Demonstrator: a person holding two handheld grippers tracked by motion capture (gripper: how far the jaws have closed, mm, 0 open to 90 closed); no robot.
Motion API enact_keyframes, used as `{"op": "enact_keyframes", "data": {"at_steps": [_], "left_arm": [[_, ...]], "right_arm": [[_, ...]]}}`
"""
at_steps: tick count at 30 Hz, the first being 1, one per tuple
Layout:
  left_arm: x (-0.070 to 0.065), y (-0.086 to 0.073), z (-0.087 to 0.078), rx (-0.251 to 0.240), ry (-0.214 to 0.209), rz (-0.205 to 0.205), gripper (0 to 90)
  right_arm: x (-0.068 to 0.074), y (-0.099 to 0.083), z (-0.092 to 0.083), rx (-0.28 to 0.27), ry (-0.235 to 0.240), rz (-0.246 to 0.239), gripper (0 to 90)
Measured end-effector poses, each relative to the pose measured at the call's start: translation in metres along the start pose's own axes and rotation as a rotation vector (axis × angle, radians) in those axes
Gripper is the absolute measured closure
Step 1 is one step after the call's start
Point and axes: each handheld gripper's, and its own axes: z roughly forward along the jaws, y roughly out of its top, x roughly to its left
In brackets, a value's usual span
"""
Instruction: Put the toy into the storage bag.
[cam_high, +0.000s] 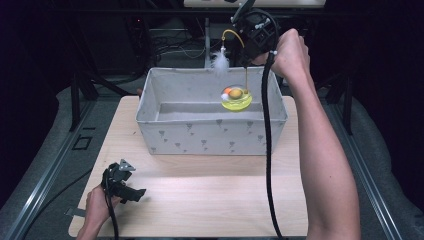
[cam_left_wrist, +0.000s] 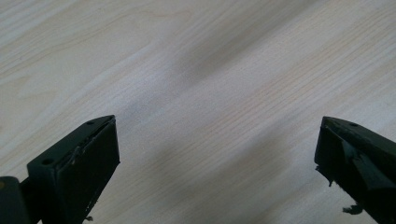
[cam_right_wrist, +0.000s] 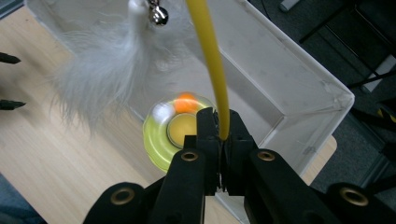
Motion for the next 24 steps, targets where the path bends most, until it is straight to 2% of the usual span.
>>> {"op": "enact_keyframes", "data": {"at_steps": [9, 16, 21, 24], "left_arm": [[0.001, -0.001, -0.001, -0.007, 0.003, -0.009, 0.1], [0.000, 0.000, -0.001, -0.008, 0.004, -0.004, 0.1], [0.001, -0.001, -0.002, -0.010, 0.004, -0.006, 0.1], [0.001, -0.001, -0.001, -0.015, 0.000, -0.013, 0.1]], "right_arm": [[-0.021, -0.002, 0.010, -0.005, -0.031, 0.076, 88.2], [-0.028, 0.000, 0.018, -0.013, -0.053, 0.104, 88.2], [-0.032, -0.001, 0.026, -0.032, -0.048, 0.135, 88.2], [-0.034, -0.002, 0.032, -0.029, -0.052, 0.135, 88.2]]}}
